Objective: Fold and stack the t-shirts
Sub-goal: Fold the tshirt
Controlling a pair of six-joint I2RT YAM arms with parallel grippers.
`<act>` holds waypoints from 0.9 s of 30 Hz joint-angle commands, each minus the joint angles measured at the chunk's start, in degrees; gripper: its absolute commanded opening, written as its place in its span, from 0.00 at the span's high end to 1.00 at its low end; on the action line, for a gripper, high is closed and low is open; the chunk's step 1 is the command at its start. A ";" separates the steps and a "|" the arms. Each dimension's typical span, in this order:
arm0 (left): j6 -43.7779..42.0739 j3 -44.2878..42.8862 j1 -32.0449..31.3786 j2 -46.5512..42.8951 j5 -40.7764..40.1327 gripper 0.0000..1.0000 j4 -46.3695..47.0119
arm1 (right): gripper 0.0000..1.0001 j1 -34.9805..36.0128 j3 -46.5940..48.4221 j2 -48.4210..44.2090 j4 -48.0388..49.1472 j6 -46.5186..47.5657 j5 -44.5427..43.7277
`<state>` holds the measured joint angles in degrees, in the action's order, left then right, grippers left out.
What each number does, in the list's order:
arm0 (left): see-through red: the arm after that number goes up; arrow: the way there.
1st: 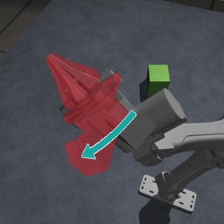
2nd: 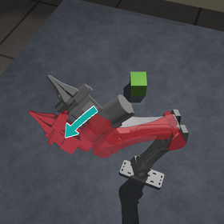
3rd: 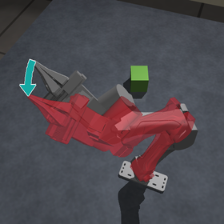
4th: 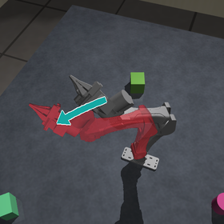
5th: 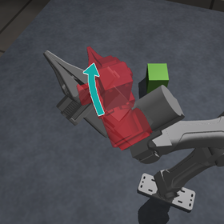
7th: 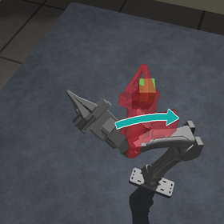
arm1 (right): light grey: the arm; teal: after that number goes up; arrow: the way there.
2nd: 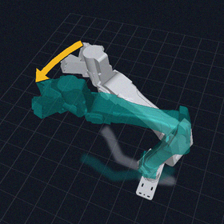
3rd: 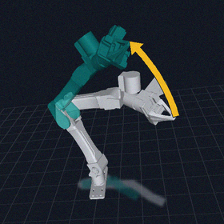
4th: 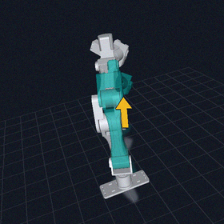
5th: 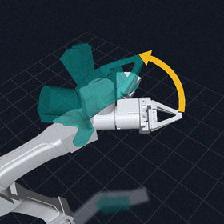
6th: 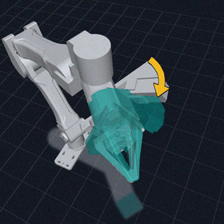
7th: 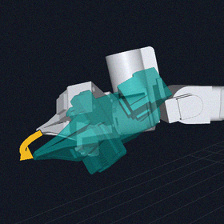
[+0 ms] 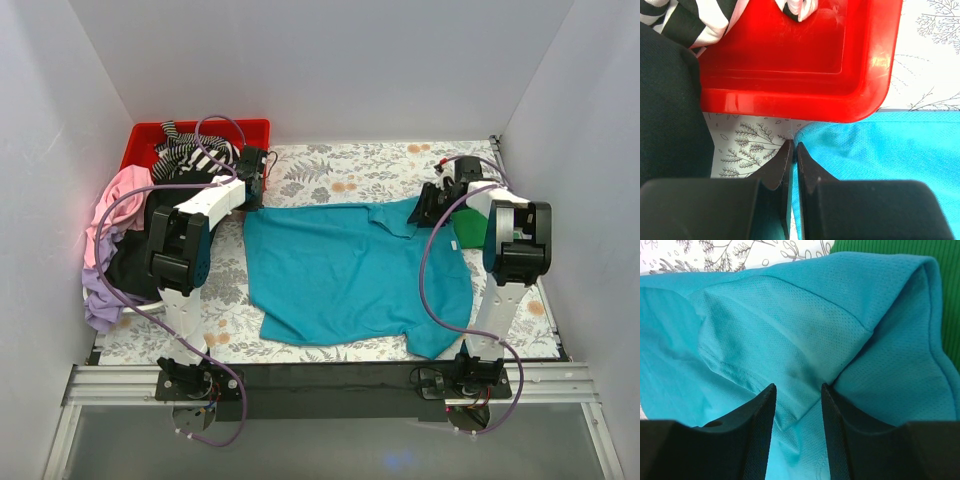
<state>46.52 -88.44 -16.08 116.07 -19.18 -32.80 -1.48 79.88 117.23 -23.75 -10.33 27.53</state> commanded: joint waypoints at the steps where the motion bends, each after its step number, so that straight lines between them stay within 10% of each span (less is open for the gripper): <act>1: 0.15 -0.50 0.26 -0.14 -0.60 1.00 -0.25 | 0.52 0.95 -2.44 -2.88 -0.77 0.31 -1.34; 27: 0.41 -0.59 0.26 -0.14 0.55 1.00 -0.51 | 0.56 4.55 -11.67 -12.20 0.90 -1.80 -3.10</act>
<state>46.74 -88.44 -16.08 116.07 -18.81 -32.97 2.42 68.20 107.55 -23.49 -12.08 24.32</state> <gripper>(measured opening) 0.020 0.438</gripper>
